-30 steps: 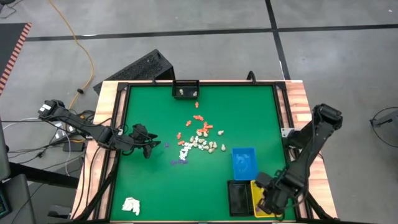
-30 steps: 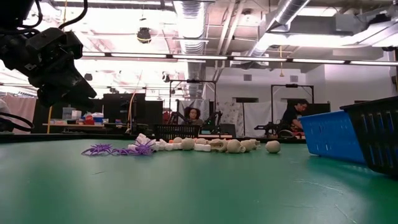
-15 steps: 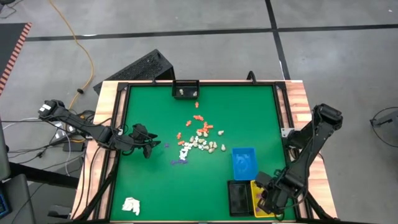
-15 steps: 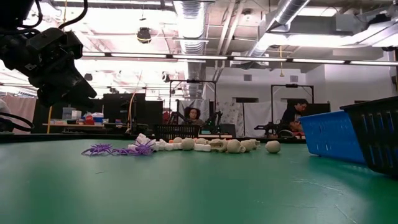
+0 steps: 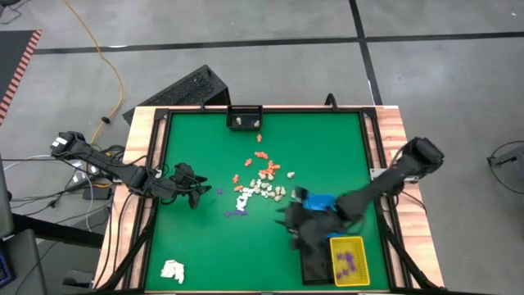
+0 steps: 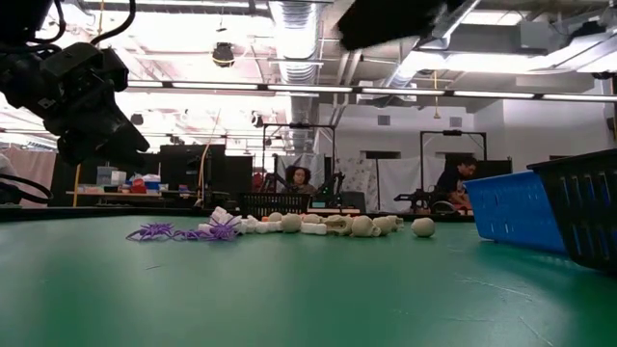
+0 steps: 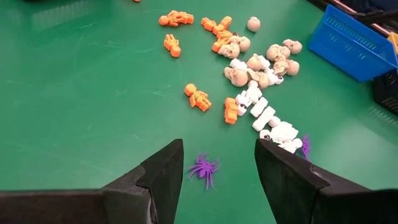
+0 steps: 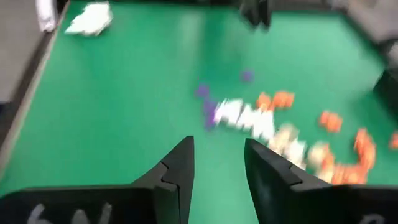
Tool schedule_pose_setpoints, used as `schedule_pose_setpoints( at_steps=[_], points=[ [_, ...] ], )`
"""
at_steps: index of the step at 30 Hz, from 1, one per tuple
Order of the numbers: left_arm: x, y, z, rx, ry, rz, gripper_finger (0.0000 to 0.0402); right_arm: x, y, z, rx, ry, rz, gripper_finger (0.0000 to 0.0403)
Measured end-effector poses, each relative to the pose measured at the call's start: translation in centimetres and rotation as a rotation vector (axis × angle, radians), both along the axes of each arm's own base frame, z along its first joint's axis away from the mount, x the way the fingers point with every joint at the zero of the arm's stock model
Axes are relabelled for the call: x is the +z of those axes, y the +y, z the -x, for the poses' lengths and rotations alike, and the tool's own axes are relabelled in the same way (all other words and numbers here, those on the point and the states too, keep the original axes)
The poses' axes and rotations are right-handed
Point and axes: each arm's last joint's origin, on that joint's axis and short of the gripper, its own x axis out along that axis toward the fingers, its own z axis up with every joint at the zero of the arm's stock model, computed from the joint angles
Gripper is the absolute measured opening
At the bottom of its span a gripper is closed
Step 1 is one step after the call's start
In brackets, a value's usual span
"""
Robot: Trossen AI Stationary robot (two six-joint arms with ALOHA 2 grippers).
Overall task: Sort Halloween decoration
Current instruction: Put the purple spider toy into the yellow bin
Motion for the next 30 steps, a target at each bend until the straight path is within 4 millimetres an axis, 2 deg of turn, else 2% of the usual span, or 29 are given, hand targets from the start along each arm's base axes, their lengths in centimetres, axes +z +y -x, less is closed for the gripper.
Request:
schedule_pose_setpoints(
  at_steps=[2, 6, 11, 18, 24, 30],
  points=[
    [0.0, 0.0, 0.0, 0.0, -0.003, 0.001, 0.0189, -1.2, -0.9, -1.9, 0.032, 0.004, 0.042, 0.0149],
    [0.0, 0.0, 0.0, 0.0, -0.003, 0.001, 0.0189, -4.2, -2.4, -5.2, 0.089, 0.011, 0.001, 0.0169],
    [0.0, 0.0, 0.0, -0.001, 0.001, -0.004, 0.0189, -7.9, -3.8, -8.0, 0.092, 0.0, -0.046, 0.0197],
    [0.0, 0.0, 0.0, -0.002, 0.004, -0.006, 0.0189, -11.2, -4.8, -9.6, 0.083, -0.011, -0.11, 0.0206],
    [0.0, 0.0, 0.0, -0.002, 0.003, -0.005, 0.0189, -13.6, -4.7, -10.6, 0.107, -0.011, -0.138, 0.0201],
    [0.0, 0.0, 0.0, -0.002, 0.002, -0.005, 0.0189, -14.7, -4.6, -11.5, 0.106, -0.001, -0.141, 0.0199]
  ],
)
